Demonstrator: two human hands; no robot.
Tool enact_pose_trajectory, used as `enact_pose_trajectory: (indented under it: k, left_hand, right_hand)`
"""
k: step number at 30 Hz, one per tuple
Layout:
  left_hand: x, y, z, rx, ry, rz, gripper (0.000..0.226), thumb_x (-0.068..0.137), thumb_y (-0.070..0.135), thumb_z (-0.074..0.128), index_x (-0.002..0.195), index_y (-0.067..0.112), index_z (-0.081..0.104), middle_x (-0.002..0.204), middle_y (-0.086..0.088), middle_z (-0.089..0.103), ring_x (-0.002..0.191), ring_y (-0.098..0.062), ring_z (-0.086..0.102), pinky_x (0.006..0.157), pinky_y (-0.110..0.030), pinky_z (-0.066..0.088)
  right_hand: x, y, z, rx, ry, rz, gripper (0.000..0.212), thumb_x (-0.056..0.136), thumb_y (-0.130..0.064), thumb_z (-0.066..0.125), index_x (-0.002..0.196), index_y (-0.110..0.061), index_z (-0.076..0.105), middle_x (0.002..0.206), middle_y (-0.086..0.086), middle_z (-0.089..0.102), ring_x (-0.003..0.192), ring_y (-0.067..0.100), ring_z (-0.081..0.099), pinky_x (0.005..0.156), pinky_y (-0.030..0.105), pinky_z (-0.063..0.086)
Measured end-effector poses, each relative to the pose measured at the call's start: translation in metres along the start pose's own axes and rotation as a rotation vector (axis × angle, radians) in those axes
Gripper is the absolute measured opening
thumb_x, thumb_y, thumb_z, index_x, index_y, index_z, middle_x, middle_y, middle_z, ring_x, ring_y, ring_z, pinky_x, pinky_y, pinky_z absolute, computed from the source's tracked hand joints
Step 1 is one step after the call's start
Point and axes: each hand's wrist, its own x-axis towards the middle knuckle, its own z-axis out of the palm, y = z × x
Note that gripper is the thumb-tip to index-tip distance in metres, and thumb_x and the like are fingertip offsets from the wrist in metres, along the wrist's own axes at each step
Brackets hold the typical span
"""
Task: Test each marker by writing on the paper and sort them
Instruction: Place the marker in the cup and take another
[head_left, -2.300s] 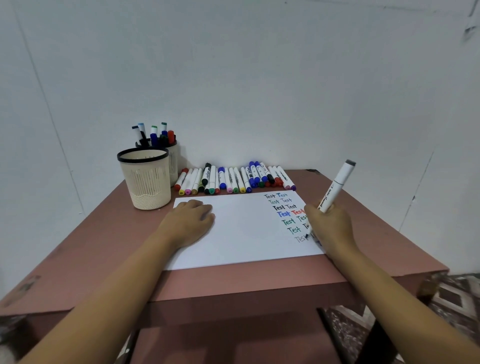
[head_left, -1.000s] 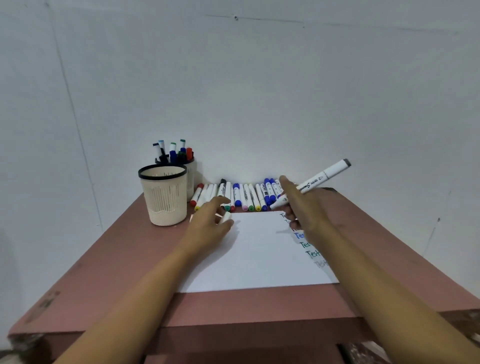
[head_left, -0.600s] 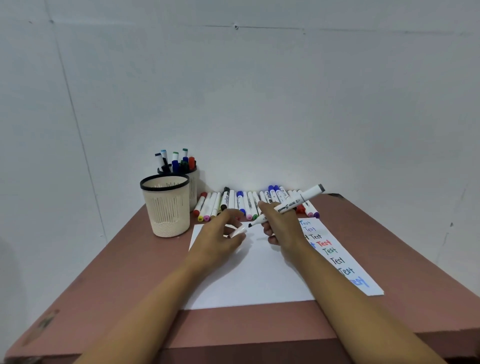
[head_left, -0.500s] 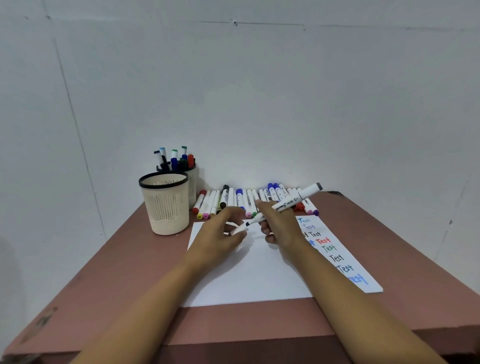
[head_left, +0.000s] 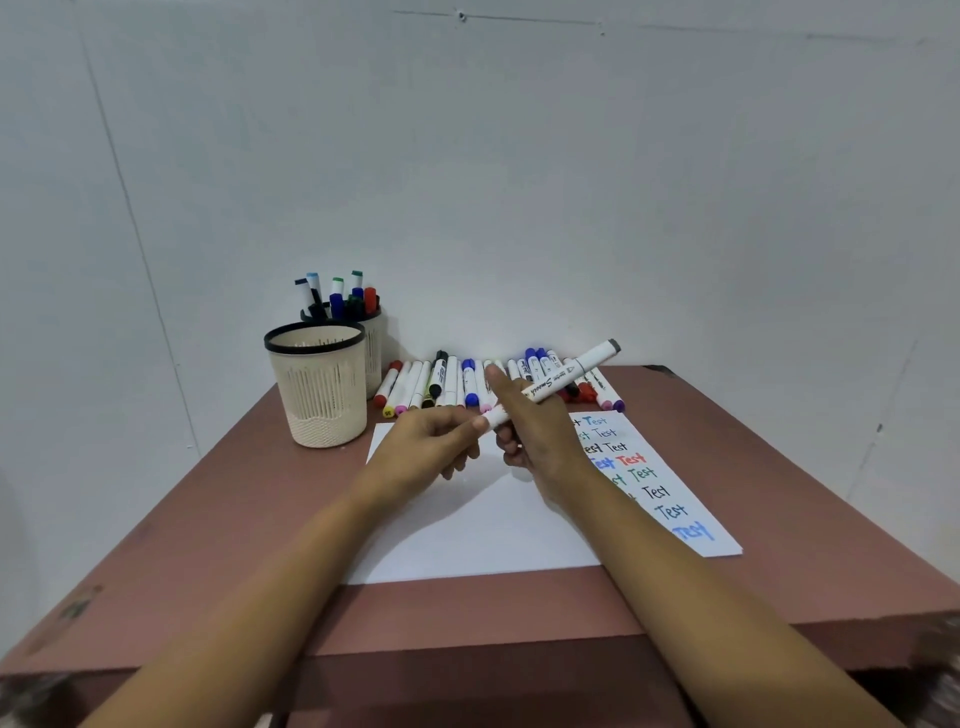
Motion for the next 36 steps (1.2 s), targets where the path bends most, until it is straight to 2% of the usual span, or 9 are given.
enact_pose_trajectory:
  k: [3, 9, 21, 23, 27, 29, 31, 34, 36]
  left_hand:
    - [0.001, -0.002, 0.001, -0.086, -0.004, -0.036, 0.019, 0.093, 0.019, 0.055, 0.081, 0.009, 0.067, 0.057, 0.004, 0.049, 0.053, -0.009, 0.041, 0.052, -0.022, 0.037]
    - [0.001, -0.003, 0.007, -0.144, -0.044, -0.027, 0.014, 0.092, 0.012, 0.056, 0.080, 0.005, 0.057, 0.052, 0.010, 0.050, 0.050, -0.005, 0.043, 0.052, -0.019, 0.039]
    - [0.004, -0.004, 0.010, -0.279, -0.035, -0.029, 0.016, 0.093, 0.007, 0.054, 0.077, 0.005, 0.055, 0.054, 0.002, 0.049, 0.050, -0.008, 0.043, 0.050, -0.019, 0.037]
    - [0.005, -0.003, 0.008, -0.266, -0.005, -0.049, 0.013, 0.091, 0.009, 0.057, 0.079, 0.005, 0.058, 0.055, 0.002, 0.052, 0.051, -0.008, 0.046, 0.051, -0.020, 0.040]
    - [0.007, -0.001, 0.002, -0.328, 0.113, -0.109, 0.011, 0.089, 0.011, 0.061, 0.079, 0.006, 0.062, 0.057, 0.001, 0.052, 0.053, -0.009, 0.048, 0.054, -0.021, 0.045]
    - [0.009, 0.001, -0.003, -0.454, 0.192, -0.122, 0.012, 0.090, 0.008, 0.059, 0.077, 0.007, 0.061, 0.054, 0.002, 0.051, 0.053, -0.010, 0.047, 0.051, -0.018, 0.045]
    - [0.010, 0.004, -0.011, -0.557, 0.308, -0.110, 0.011, 0.090, 0.007, 0.058, 0.079, 0.007, 0.059, 0.056, 0.002, 0.051, 0.054, -0.010, 0.048, 0.051, -0.019, 0.049]
    - [0.010, 0.004, -0.023, -0.504, 0.439, -0.004, 0.005, 0.091, 0.007, 0.057, 0.088, 0.004, 0.055, 0.075, -0.004, 0.059, 0.067, -0.010, 0.062, 0.067, -0.023, 0.057]
    - [0.010, 0.007, -0.028, -0.368, 0.472, 0.056, 0.006, 0.092, 0.010, 0.058, 0.095, 0.005, 0.056, 0.084, -0.004, 0.061, 0.076, -0.011, 0.065, 0.072, -0.027, 0.057]
  right_hand:
    - [-0.002, 0.000, 0.002, -0.017, 0.046, -0.002, 0.046, 0.095, -0.048, 0.049, 0.061, -0.018, 0.041, 0.045, -0.007, 0.031, 0.036, 0.004, 0.027, 0.037, 0.016, 0.023]
    - [-0.002, 0.005, 0.006, 0.048, 0.090, 0.018, 0.037, 0.094, -0.026, 0.041, 0.059, -0.017, 0.035, 0.039, -0.008, 0.025, 0.033, 0.006, 0.019, 0.035, 0.016, 0.018]
    - [0.001, 0.007, 0.014, 0.095, 0.157, 0.016, 0.035, 0.091, -0.017, 0.039, 0.057, -0.017, 0.031, 0.037, -0.009, 0.026, 0.031, 0.006, 0.021, 0.034, 0.016, 0.019]
    - [0.002, 0.007, 0.012, 0.066, 0.135, 0.010, 0.038, 0.094, -0.021, 0.041, 0.057, -0.018, 0.031, 0.038, -0.009, 0.025, 0.031, 0.005, 0.021, 0.034, 0.016, 0.018]
    - [0.005, 0.005, 0.006, -0.017, 0.040, 0.036, 0.044, 0.092, -0.049, 0.054, 0.060, -0.021, 0.046, 0.046, -0.008, 0.031, 0.039, 0.006, 0.026, 0.041, 0.018, 0.022]
    - [0.007, 0.003, 0.002, 0.019, 0.026, 0.044, 0.042, 0.088, -0.059, 0.053, 0.073, -0.021, 0.057, 0.055, -0.005, 0.044, 0.049, 0.009, 0.039, 0.051, 0.022, 0.033]
    - [0.013, 0.000, -0.003, 0.125, 0.107, 0.062, 0.043, 0.090, -0.061, 0.047, 0.088, -0.020, 0.061, 0.066, -0.001, 0.054, 0.062, 0.013, 0.051, 0.062, 0.029, 0.044]
    - [0.024, 0.002, -0.016, 0.070, 0.358, 0.065, 0.033, 0.099, -0.038, 0.039, 0.099, -0.013, 0.061, 0.079, 0.002, 0.055, 0.078, 0.019, 0.052, 0.068, 0.031, 0.044]
    - [0.027, 0.012, -0.020, -0.219, 0.421, -0.023, 0.024, 0.097, -0.020, 0.037, 0.083, -0.012, 0.056, 0.071, 0.002, 0.049, 0.077, 0.021, 0.046, 0.061, 0.029, 0.037]
